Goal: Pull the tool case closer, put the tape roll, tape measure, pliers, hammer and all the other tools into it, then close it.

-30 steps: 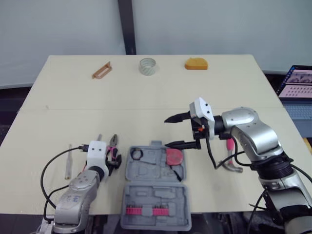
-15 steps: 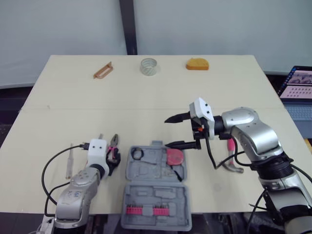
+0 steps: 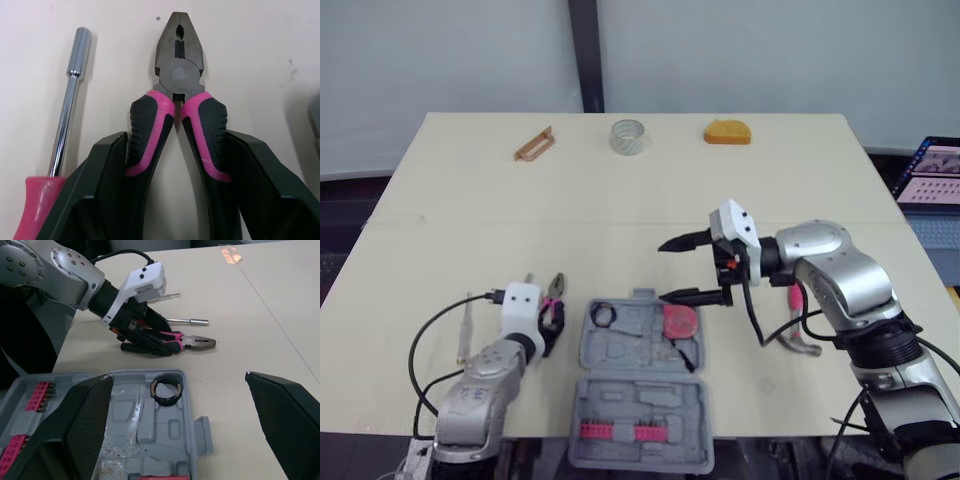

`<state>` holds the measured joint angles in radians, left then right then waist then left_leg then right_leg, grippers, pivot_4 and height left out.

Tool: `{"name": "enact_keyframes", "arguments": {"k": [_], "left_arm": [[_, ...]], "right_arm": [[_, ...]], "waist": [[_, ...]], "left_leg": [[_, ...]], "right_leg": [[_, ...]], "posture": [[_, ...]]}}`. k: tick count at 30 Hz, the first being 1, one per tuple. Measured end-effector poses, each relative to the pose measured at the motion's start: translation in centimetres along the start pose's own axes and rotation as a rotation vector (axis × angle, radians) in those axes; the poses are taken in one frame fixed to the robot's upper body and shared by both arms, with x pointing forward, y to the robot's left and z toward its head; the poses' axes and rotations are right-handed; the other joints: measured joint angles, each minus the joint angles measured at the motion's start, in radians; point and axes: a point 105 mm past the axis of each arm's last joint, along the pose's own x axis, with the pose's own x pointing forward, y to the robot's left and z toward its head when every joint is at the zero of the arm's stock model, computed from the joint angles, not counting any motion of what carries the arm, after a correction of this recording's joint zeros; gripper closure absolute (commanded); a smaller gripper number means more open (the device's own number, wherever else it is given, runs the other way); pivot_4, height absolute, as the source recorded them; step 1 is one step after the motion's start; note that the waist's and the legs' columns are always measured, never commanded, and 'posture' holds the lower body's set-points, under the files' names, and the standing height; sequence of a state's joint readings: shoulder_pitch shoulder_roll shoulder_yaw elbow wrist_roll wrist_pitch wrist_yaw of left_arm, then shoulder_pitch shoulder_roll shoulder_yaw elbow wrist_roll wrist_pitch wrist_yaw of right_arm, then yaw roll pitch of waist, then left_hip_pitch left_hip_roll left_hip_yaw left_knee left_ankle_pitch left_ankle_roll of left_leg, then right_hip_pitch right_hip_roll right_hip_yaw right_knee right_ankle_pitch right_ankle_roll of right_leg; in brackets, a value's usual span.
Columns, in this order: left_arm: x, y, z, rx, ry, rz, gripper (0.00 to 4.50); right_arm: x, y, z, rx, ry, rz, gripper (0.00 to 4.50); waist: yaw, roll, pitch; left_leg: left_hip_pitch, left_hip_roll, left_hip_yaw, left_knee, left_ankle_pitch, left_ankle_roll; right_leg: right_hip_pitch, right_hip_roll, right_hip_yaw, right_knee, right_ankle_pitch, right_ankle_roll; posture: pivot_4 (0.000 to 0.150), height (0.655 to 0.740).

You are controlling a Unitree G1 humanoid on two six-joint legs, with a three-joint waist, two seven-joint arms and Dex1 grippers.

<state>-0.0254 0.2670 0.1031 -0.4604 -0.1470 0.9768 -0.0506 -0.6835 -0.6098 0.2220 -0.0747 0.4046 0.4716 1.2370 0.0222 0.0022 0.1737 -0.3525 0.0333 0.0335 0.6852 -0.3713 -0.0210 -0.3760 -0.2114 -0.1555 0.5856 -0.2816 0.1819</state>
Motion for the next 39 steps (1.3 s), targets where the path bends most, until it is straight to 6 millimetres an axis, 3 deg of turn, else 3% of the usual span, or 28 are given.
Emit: {"name": "enact_keyframes", "arguments": {"k": [3,8,12,16,20,24,28,36,39], "left_arm": [[-0.5,0.5,1.8,0.058,-0.039,-0.06,1.97],[-2.5,0.5,8.1,0.179,-0.228,-0.186,1.97],[-3.7,1.2,9.9,0.353,-0.265,-0.312,1.97],[-4.6,0.9,11.5,0.594,-0.286,-0.532,1.97],[-4.4,-0.8,10.4,0.721,-0.228,-0.763,1.97],[-3.7,-2.7,9.7,0.779,-0.176,-0.914,1.97],[-3.1,-3.8,10.5,0.801,-0.194,-0.954,1.97],[-2.7,-4.8,10.2,0.799,-0.189,-0.998,1.97],[-2.7,-4.9,10.1,0.796,-0.188,-1.006,1.97]], "right_arm": [[0.0,-0.3,0.4,-0.018,-0.007,-0.003,0.0],[0.1,-0.3,2.3,-0.042,-0.015,0.046,0.0],[0.5,-0.3,2.4,-0.072,0.03,0.077,0.0],[2.1,-2.0,3.6,-0.185,0.11,0.04,0.0],[3.7,-3.2,3.0,-0.201,0.201,0.009,0.0],[5.5,-2.8,1.6,-0.187,0.286,0.031,0.0],[6.1,-2.3,1.0,-0.174,0.326,0.044,0.0],[6.5,-1.2,0.6,-0.159,0.348,0.064,0.0],[6.6,-1.0,0.4,-0.159,0.359,0.074,0.91]], "waist": [[-0.003,-0.001,0.001],[-0.009,-0.001,0.001],[-0.023,-0.001,0.001],[-0.03,0.0,0.002],[-0.034,0.0,0.002],[-0.038,-0.001,0.002],[-0.051,-0.001,0.002],[-0.065,-0.001,0.002],[-0.065,-0.001,0.002]], "left_leg": [[-0.001,0.0,0.0,0.0,0.0,0.0],[-0.001,0.0,0.0,-0.001,0.0,0.0],[-0.002,0.0,0.0,-0.001,0.0,0.0],[-0.002,0.0,0.001,-0.003,0.0,0.0],[-0.003,0.0,0.001,-0.004,0.0,0.0],[-0.007,0.0,0.001,-0.003,0.0,0.0],[-0.011,0.0,0.001,-0.002,0.0,0.0],[-0.013,0.0,0.001,-0.001,0.0,0.0],[-0.013,0.0,0.001,-0.001,0.0,0.0]], "right_leg": [[-0.001,0.0,0.0,0.0,0.0,0.0],[-0.001,0.0,0.0,0.0,0.0,0.0],[-0.002,0.0,-0.001,-0.001,0.0,0.0],[-0.004,0.0,0.0,0.0,0.0,0.0],[-0.006,0.0,-0.002,0.001,0.0,0.0],[-0.011,0.001,-0.002,0.003,0.0,0.0],[-0.015,0.0,-0.002,0.005,0.0,0.0],[-0.017,0.0,-0.001,0.006,0.0,0.0],[-0.018,0.0,-0.001,0.006,0.0,0.0]], "posture": [[0.15,0.74],[0.15,0.74],[0.15,0.74],[0.15,0.74],[0.15,0.74],[0.15,0.74],[0.15,0.74],[0.15,0.74],[0.15,0.74]]}}
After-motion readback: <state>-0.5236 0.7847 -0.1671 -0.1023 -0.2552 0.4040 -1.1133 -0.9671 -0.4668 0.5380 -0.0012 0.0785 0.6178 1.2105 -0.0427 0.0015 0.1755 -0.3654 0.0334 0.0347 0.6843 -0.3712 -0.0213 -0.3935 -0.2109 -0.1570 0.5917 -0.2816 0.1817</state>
